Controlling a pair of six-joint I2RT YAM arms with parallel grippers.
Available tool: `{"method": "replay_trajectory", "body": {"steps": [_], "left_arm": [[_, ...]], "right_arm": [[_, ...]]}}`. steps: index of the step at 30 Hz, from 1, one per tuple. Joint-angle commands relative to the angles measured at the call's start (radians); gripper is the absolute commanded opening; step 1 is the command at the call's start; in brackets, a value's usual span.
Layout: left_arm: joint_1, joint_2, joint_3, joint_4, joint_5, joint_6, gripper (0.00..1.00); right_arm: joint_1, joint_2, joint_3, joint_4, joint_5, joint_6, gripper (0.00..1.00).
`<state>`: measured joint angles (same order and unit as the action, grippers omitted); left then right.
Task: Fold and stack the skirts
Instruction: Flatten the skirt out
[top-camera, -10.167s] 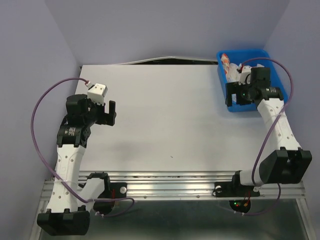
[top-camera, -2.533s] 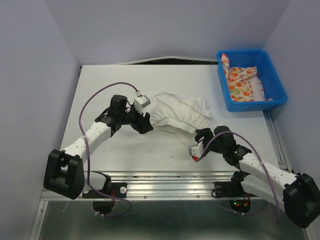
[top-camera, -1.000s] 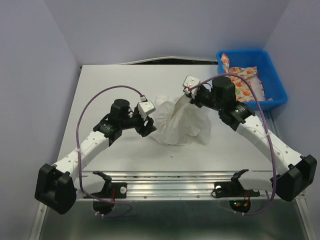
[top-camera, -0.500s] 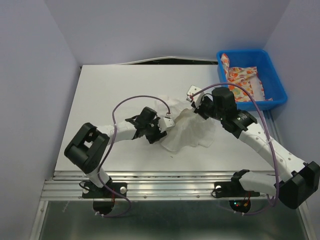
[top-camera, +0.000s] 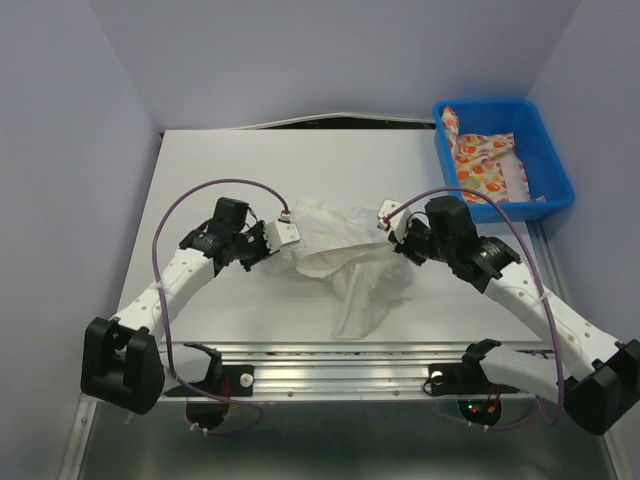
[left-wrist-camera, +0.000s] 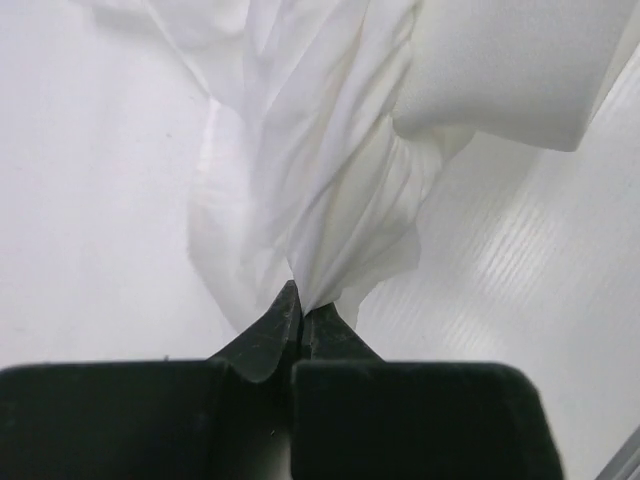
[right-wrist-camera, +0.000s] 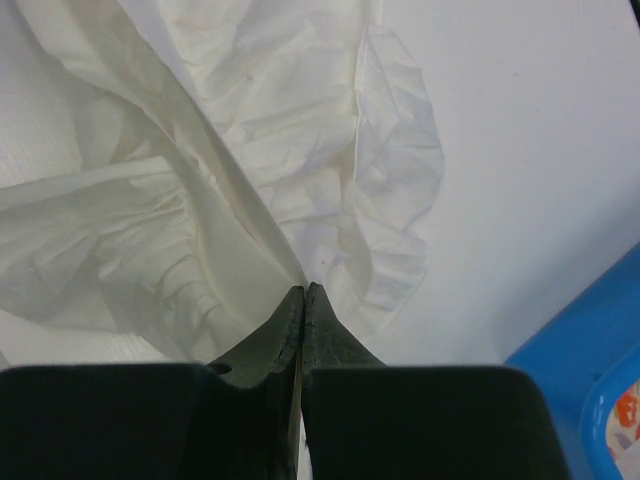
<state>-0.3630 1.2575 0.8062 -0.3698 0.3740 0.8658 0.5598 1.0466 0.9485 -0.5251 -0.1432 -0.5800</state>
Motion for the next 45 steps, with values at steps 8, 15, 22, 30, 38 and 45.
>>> {"method": "replay_trajectory", "body": {"steps": [8, 15, 22, 30, 38, 45], "left_arm": [[0.073, 0.253, 0.217, -0.058, 0.071, 0.012, 0.00], [0.186, 0.433, 0.488, -0.187, 0.196, 0.011, 0.41], [0.185, 0.085, 0.321, -0.207, 0.318, 0.199, 0.88], [-0.020, 0.043, 0.167, -0.134, 0.249, 0.259, 0.86], [-0.171, 0.062, 0.044, 0.065, 0.109, 0.262, 0.87], [-0.221, 0.102, 0.048, 0.120, 0.091, 0.248, 0.86]], "right_arm": [[-0.005, 0.116, -0.165, 0.097, -0.056, -0.038, 0.01], [-0.015, 0.197, -0.156, 0.129, -0.076, -0.018, 0.01], [-0.024, 0.220, -0.136, 0.134, -0.130, 0.016, 0.01], [-0.043, 0.214, -0.136, 0.132, -0.134, 0.025, 0.01], [-0.052, 0.202, -0.139, 0.132, -0.133, 0.026, 0.01], [-0.061, 0.199, -0.145, 0.131, -0.125, 0.020, 0.01]]}}
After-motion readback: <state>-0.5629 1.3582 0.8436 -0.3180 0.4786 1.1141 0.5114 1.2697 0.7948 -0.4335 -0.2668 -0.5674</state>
